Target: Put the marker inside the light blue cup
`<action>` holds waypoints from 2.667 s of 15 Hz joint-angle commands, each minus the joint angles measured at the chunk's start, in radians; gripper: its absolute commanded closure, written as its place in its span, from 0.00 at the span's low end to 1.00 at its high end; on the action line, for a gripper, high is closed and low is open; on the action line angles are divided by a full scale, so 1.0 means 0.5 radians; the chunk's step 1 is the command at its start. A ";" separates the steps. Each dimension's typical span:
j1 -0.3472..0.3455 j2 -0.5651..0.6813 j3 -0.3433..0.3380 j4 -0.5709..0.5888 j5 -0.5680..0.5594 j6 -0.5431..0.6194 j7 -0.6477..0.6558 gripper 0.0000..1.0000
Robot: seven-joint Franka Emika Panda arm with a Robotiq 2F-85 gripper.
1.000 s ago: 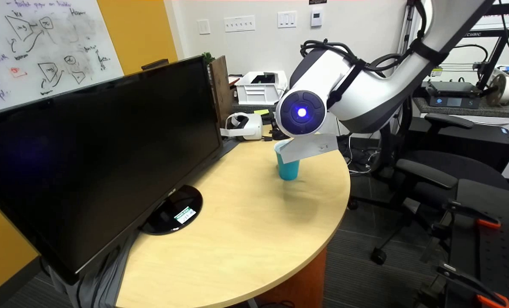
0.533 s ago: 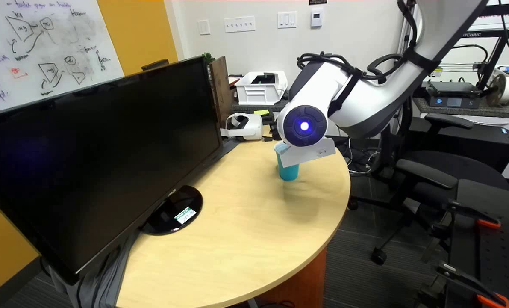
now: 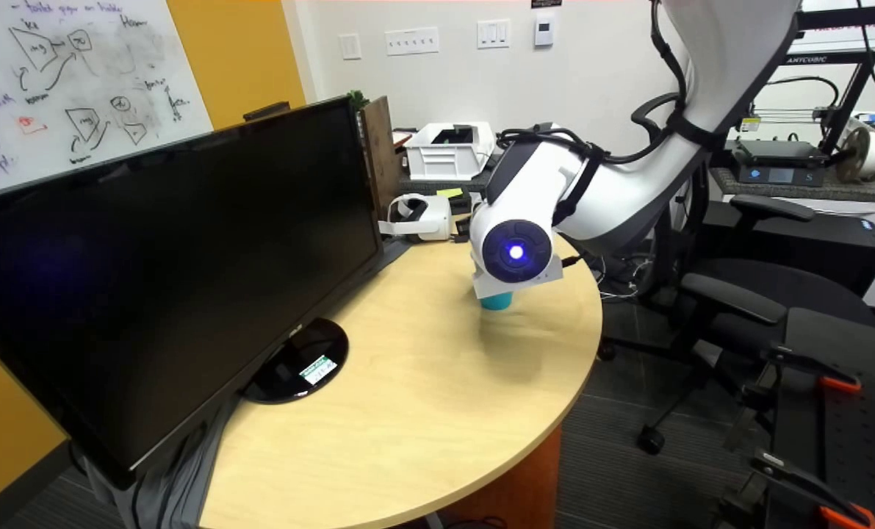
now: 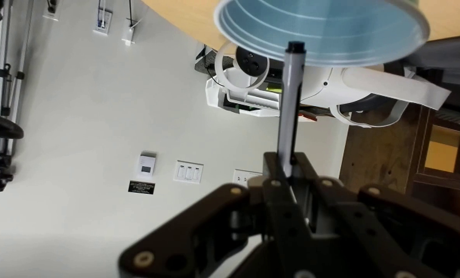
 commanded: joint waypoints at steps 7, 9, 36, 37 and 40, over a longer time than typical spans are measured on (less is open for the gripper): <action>-0.038 0.124 0.112 0.058 -0.064 -0.206 0.186 0.97; -0.039 0.130 0.122 0.056 -0.061 -0.227 0.196 0.72; -0.109 -0.292 0.224 -0.266 -0.030 0.042 0.129 0.00; -0.125 -0.326 0.227 -0.288 -0.034 0.123 0.115 0.00; -0.183 -0.427 0.214 -0.352 -0.056 0.461 0.078 0.00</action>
